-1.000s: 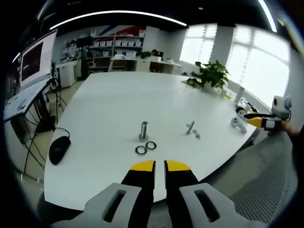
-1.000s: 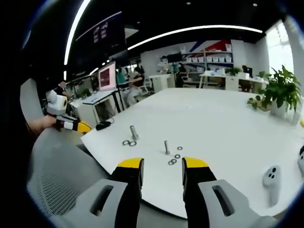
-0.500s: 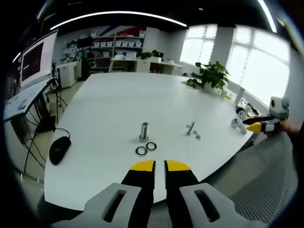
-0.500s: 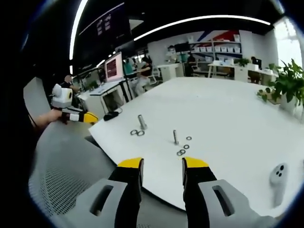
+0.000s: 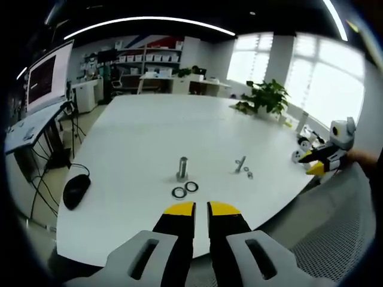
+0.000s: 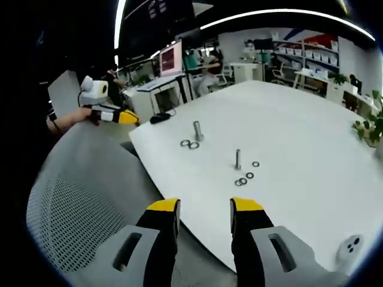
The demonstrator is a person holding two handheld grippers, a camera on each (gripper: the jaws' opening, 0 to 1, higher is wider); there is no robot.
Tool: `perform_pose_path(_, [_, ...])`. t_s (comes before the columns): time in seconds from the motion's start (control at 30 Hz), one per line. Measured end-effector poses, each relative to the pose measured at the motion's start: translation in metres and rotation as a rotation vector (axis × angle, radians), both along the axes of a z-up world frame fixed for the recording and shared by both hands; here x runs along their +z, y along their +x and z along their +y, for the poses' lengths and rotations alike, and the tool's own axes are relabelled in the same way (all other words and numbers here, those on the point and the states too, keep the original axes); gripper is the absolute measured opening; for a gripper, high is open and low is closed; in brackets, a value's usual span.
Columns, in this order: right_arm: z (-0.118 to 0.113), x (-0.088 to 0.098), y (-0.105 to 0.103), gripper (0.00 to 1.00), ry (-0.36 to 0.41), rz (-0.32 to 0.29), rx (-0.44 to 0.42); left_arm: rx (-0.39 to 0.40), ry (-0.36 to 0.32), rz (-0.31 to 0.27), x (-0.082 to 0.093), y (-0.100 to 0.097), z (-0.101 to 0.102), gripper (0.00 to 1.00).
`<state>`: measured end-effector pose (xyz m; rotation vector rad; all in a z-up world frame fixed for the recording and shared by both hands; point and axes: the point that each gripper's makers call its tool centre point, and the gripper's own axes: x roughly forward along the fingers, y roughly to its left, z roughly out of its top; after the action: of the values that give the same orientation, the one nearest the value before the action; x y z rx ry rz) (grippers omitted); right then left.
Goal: Place the washer onto the threaded stud by aligning its center hole with the stud, sliding it down to the base, and recovering from edge contact or off-axis alignment until the washer reaches the visible bottom stop.
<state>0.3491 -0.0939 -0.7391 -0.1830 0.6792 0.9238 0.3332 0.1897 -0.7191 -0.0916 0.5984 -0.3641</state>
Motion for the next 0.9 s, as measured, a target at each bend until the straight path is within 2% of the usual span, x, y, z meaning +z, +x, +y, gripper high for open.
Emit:
perform_pose_path(0.2, [-0.002, -0.011, 0.016, 0.35, -0.049, 0.003, 0.018, -0.006, 0.003, 0.004, -0.002, -0.001, 0.0, 0.07])
perform_pose_path(0.53, [0.019, -0.012, 0.035, 0.35, -0.076, -0.013, 0.11, -0.016, -0.005, 0.005, -0.001, -0.002, -0.004, 0.07])
perform_pose_path(0.77, [0.024, -0.022, 0.049, 0.33, -0.088, 0.016, 0.137, -0.006, -0.008, 0.004, -0.001, -0.002, -0.003, 0.07])
perform_pose_path(0.9, [0.024, -0.035, 0.058, 0.31, -0.118, 0.035, 0.146, -0.001, -0.009, 0.002, 0.0, -0.002, -0.002, 0.07])
